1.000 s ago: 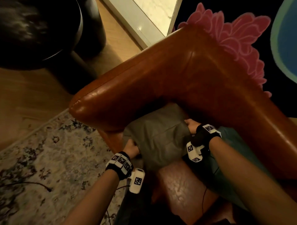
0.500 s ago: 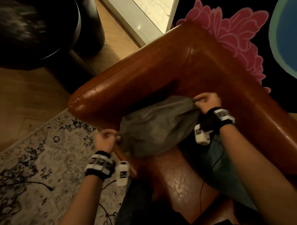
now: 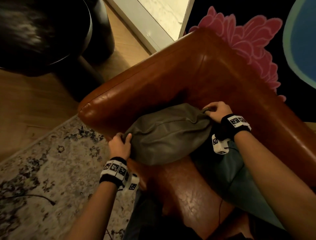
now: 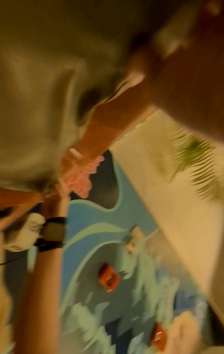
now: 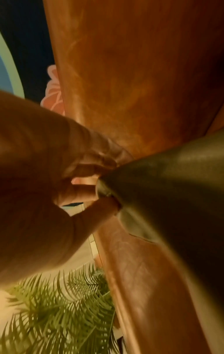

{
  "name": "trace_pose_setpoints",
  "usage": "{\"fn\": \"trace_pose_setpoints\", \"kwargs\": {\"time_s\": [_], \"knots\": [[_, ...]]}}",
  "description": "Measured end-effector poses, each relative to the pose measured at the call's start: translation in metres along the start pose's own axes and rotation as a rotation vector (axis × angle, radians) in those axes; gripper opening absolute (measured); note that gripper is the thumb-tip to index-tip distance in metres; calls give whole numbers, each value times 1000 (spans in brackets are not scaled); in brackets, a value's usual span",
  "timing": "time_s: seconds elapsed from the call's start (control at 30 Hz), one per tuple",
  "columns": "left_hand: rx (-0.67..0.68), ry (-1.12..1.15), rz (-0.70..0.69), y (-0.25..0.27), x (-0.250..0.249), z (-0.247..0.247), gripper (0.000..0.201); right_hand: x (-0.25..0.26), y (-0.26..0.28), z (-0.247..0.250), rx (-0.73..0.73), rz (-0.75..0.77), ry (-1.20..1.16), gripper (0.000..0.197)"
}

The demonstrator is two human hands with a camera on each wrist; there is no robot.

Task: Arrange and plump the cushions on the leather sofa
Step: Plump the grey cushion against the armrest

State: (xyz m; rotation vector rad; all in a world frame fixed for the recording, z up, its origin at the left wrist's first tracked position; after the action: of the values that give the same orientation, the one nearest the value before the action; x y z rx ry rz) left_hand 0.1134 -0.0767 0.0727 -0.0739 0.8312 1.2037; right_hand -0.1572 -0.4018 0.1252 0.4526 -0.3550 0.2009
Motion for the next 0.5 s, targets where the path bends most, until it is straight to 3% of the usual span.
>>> {"fn": "trace_pose_setpoints", "kwargs": {"time_s": [0.07, 0.17, 0.3, 0.4, 0.5], "knots": [[-70, -24, -37, 2, -9, 1, 32, 9, 0, 1, 8, 52, 54, 23], [-105, 44, -91, 13, -1, 5, 31, 9, 2, 16, -125, 68, 99, 18], [-165, 188, -25, 37, 14, 40, 27, -31, 9, 43, -259, -136, -141, 21], [-247, 242, -74, 58, 5, 73, 31, -44, 26, 61, -468, -295, -343, 21], [-305, 276, -35, 60, 10, 83, 34, -33, 36, 43, -535, -341, -441, 10]]}}
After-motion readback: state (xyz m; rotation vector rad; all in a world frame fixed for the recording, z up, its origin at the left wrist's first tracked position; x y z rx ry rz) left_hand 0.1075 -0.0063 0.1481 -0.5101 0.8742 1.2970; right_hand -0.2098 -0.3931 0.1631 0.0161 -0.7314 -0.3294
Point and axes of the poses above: each hand's wrist, its own y-axis away from the middle knuckle, its own z-axis out of the back of the hand, x = y × z, the point moved 9 cm from there along -y, towards the middle knuckle, and after that the axes turned 9 degrees about -x, right-handed, at the moved point
